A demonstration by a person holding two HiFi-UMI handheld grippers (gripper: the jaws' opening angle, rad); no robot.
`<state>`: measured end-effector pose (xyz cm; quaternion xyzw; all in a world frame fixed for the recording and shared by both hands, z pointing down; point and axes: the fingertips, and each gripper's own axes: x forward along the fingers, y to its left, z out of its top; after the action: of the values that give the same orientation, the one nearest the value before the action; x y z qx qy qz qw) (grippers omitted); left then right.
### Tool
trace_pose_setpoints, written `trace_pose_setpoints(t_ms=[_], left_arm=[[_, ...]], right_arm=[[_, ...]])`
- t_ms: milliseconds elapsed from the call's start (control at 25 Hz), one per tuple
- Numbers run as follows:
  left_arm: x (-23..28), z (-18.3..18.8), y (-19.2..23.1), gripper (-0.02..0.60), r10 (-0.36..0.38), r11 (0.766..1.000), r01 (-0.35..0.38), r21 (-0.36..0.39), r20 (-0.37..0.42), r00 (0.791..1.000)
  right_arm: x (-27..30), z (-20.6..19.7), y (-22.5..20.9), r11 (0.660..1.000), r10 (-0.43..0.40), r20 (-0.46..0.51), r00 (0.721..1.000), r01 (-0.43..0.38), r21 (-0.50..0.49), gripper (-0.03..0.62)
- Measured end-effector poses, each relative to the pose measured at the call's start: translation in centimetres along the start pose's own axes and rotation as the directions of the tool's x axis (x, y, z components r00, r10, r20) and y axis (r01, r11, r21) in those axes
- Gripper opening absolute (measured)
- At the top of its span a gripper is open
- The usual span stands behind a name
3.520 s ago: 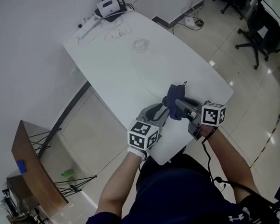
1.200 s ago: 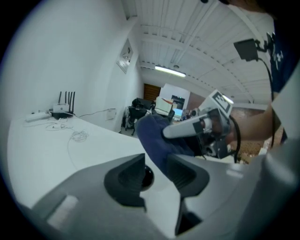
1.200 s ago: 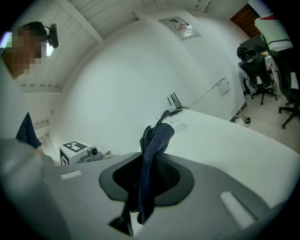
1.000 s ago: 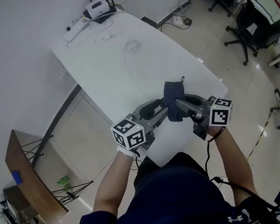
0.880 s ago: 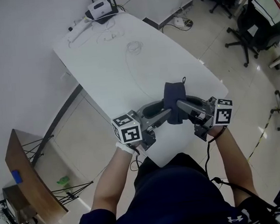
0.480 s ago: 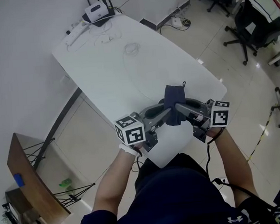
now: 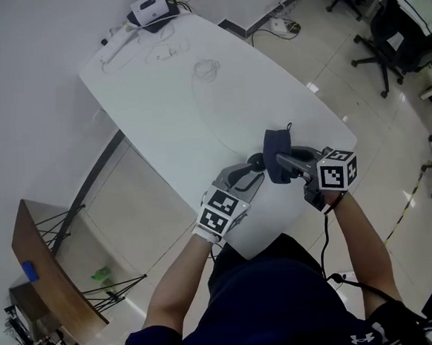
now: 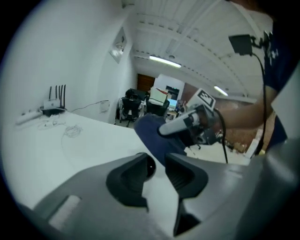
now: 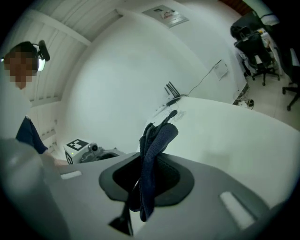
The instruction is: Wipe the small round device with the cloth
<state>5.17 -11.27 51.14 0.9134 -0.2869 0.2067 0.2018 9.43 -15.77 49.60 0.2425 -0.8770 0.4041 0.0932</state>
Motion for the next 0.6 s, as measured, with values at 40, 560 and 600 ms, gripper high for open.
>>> trace_pose_setpoints(t_ms=[40, 560, 600], left_arm=[[0.3, -0.4, 0.1, 0.117, 0.013, 0.999, -0.013, 0.039, -0.015, 1.0], [1.7, -0.5, -0.4, 0.135, 0.022, 0.996, -0.018, 0.092, -0.04, 0.999], [1.7, -0.6, -0.4, 0.137, 0.023, 0.996, -0.019, 0.091, -0.042, 0.999]], right_arm=[[0.5, -0.4, -0.1, 0.999, 0.006, -0.048, 0.999, -0.008, -0.031, 0.071], [4.5, -0.9, -2.7, 0.931, -0.047, -0.438, 0.898, -0.119, -0.345, 0.069], [4.7, -1.0, -2.9, 0.925, -0.051, -0.455, 0.889, -0.13, -0.357, 0.069]])
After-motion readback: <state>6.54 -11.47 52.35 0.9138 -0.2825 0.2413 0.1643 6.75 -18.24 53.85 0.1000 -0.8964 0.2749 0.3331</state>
